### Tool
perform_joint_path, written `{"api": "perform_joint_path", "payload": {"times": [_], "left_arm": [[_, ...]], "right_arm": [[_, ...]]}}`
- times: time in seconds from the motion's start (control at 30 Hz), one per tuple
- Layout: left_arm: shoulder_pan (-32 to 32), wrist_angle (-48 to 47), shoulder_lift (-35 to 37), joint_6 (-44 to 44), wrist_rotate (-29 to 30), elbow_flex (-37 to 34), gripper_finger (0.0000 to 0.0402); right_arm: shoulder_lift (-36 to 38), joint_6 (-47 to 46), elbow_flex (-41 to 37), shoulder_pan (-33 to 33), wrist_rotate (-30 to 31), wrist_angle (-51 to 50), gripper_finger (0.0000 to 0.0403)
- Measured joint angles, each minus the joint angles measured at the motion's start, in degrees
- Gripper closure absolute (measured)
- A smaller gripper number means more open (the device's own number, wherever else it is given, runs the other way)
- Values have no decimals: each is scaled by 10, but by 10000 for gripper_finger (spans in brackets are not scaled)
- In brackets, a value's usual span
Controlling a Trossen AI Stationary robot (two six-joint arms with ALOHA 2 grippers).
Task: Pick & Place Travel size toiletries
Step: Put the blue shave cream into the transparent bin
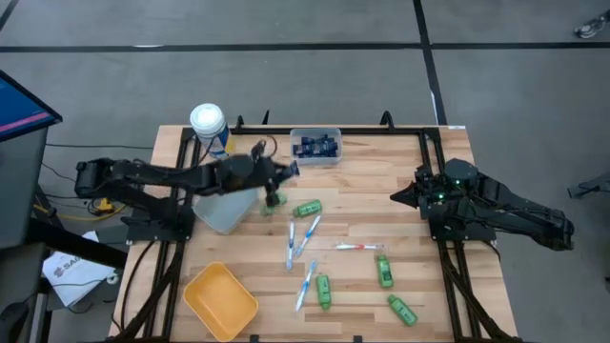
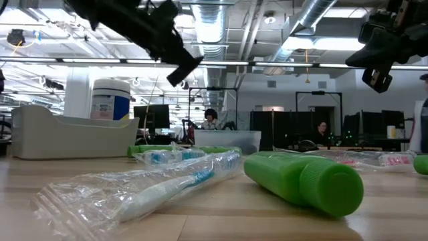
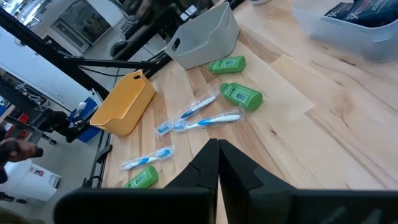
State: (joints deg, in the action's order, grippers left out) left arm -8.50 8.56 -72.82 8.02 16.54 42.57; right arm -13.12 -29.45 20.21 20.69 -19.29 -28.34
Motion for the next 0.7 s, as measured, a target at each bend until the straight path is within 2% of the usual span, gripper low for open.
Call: {"api": "perform_joint_path", "payload": {"times": [0.33, 0.43, 0.57, 0.7], "left_arm": [[-112, 7, -141, 80, -34, 129, 277], [-135, 9, -187, 83, -36, 169, 277], [-160, 14, -242, 83, -73, 208, 277], [-171, 20, -286, 86, -75, 240, 277]], "right_arm": [[0, 0, 0, 1, 14, 0, 401], [0, 3, 0, 2, 14, 0, 401], [0, 5, 0, 4, 15, 0, 401], [0, 5, 0, 4, 15, 0, 401]]}}
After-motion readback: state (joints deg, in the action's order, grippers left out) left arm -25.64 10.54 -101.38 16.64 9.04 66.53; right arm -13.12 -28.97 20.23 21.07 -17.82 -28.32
